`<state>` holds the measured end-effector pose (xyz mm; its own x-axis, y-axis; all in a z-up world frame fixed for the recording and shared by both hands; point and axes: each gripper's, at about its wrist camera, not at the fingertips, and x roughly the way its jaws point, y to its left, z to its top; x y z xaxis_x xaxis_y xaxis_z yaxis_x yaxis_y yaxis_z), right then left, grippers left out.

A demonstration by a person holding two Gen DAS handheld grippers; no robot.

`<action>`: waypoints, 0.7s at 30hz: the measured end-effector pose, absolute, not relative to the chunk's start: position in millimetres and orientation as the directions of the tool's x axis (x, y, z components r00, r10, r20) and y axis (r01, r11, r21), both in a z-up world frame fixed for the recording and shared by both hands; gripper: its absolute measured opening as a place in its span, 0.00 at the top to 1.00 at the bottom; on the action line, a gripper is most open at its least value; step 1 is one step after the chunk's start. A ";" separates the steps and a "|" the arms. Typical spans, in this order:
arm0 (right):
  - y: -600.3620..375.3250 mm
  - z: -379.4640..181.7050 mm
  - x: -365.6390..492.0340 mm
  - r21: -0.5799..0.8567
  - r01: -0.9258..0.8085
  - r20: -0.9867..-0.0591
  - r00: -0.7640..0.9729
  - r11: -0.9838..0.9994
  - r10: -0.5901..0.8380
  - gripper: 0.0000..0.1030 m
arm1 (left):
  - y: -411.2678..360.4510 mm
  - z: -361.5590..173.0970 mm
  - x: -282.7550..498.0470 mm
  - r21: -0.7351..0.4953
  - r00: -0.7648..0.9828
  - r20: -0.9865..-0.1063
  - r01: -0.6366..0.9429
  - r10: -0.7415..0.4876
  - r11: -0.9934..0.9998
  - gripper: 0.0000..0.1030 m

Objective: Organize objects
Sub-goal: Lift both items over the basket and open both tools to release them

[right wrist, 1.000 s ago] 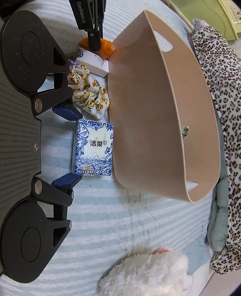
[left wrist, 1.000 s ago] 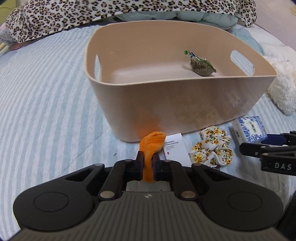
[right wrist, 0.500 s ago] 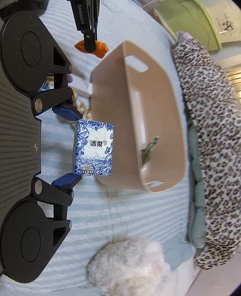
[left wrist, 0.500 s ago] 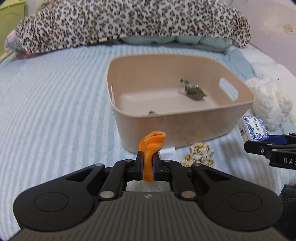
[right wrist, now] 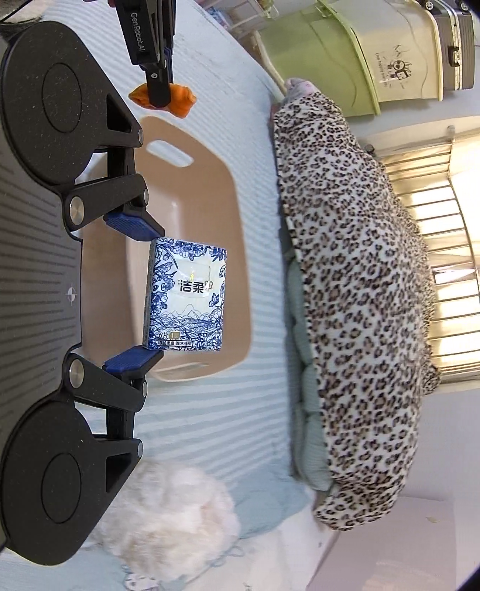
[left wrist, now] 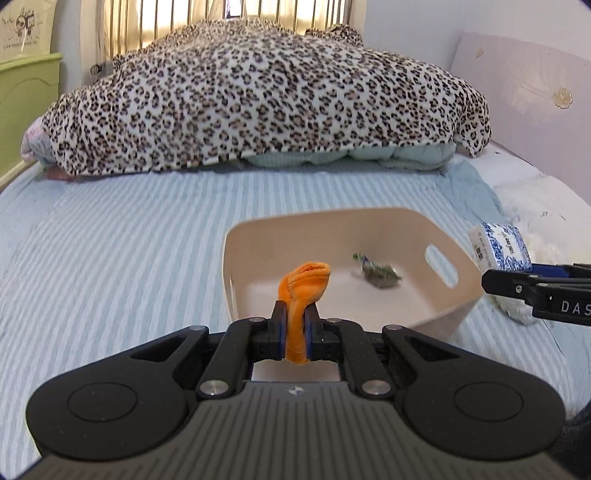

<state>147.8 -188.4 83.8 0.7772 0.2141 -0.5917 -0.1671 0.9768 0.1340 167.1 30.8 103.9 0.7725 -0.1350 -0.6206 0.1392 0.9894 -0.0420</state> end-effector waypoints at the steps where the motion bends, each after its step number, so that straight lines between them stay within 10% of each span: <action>1: -188.4 86.0 151.9 0.129 -0.168 -0.586 0.782 0.977 0.212 0.43 | 28.8 104.3 171.1 -0.032 0.774 -0.620 0.140 -0.130 0.990 0.90; 21: -161.6 38.7 227.4 0.051 -0.172 -0.684 0.712 0.984 0.160 0.43 | 1.9 32.0 255.7 0.051 0.663 -0.747 0.117 -0.040 0.992 0.90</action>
<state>227.4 -161.6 38.7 0.7119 0.1596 -0.6839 -0.1717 0.9838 0.0509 255.7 1.9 32.0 0.6632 -0.0400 -0.7473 0.1169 0.9918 0.0507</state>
